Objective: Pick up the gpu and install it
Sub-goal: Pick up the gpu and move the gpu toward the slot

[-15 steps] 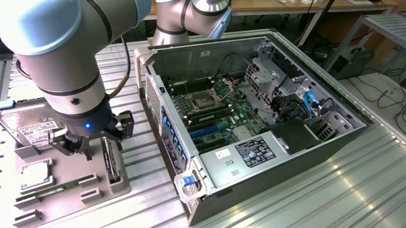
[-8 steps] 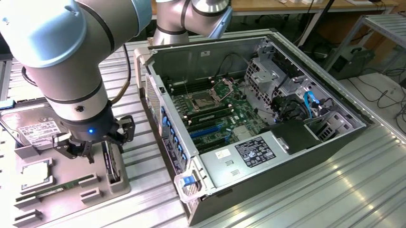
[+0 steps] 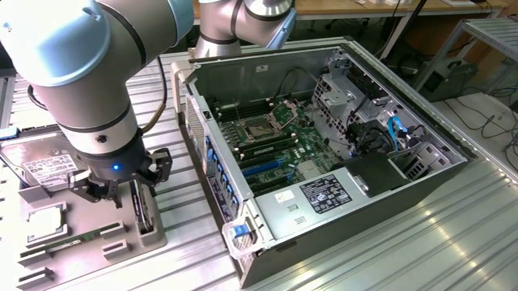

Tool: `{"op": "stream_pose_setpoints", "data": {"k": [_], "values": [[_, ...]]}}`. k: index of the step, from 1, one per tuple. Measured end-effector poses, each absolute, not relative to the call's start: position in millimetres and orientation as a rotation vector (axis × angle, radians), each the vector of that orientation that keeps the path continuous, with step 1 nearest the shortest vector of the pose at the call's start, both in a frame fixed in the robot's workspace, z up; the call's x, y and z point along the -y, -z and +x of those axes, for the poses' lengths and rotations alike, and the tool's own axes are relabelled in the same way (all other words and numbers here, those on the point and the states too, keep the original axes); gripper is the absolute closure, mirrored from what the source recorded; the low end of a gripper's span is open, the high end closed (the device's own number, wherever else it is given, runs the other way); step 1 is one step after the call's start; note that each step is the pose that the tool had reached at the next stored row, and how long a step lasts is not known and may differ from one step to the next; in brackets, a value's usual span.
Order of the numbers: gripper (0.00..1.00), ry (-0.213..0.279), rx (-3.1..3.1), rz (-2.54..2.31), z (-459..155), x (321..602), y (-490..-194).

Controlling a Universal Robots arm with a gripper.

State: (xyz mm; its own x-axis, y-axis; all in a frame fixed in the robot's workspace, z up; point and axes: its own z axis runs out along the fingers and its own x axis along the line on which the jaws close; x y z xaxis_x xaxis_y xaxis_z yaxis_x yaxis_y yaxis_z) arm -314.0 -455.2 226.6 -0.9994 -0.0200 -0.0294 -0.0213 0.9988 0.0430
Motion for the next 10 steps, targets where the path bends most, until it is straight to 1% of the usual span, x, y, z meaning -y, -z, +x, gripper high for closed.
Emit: {"op": "stream_pose_setpoints", "data": {"k": [1, 2, 3, 10], "values": [[0.42, -0.067, -3.112, -0.032, -314.0, 455.2, -226.6], [0.42, -0.067, -3.112, -0.032, -314.0, 455.2, -226.6], [0.49, -0.067, -3.112, -0.032, -314.0, 455.2, -226.6], [0.49, -0.067, -3.112, -0.032, -314.0, 455.2, -226.6]]}}
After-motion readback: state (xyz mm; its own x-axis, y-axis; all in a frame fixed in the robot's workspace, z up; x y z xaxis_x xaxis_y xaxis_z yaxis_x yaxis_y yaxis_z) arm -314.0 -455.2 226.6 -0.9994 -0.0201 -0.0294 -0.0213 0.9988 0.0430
